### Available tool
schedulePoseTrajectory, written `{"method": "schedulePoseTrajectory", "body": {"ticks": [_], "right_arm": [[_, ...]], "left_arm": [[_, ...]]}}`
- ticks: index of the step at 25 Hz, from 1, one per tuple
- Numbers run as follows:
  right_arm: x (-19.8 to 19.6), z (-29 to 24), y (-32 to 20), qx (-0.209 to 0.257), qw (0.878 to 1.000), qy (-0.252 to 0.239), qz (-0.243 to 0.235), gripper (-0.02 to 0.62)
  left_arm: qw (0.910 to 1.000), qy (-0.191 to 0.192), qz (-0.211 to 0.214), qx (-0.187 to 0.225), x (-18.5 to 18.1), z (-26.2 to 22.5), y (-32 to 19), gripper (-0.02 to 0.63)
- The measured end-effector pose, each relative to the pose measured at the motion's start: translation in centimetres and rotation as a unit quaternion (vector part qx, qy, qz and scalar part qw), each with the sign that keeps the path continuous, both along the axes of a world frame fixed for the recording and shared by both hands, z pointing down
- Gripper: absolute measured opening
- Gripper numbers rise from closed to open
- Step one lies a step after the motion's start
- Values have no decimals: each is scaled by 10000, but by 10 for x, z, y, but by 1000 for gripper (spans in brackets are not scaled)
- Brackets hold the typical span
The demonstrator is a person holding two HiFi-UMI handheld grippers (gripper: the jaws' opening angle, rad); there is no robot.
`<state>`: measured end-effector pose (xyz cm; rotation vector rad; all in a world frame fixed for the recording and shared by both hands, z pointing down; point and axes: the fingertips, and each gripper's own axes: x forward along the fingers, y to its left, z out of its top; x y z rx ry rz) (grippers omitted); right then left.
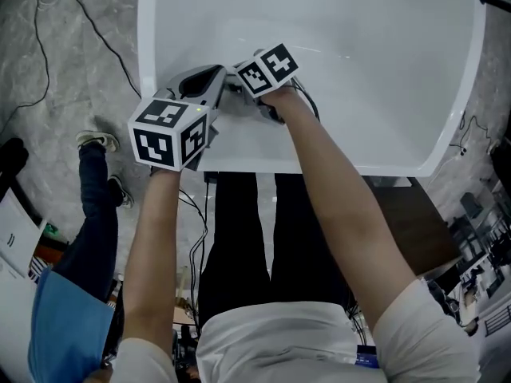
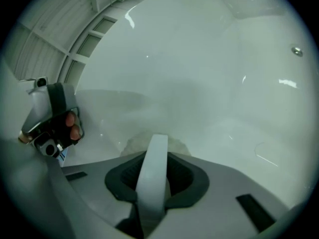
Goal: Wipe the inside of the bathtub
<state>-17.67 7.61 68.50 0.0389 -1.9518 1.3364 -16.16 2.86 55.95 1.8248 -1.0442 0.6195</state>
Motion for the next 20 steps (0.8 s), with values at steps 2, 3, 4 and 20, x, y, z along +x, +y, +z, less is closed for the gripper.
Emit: {"method": "schedulePoseTrajectory", "body": {"ticks": [2,3,4,20], "right_arm": [[3,10,-3,-31,9998,121,157,92],[5,15,-5,-23,9996,201,211,92],[6,21,-7,-8,9993,288,253,92],[39,70,-32,-58,9883,1257,866,92]], "left_arm": [[10000,-8,48,-6,5,2,1,11],[10000,-9,74,-9,7,3,2,11],[10000,-6,89,-11,9,5,1,9],[9995,22,294,-80,27,32,-9,11]]}}
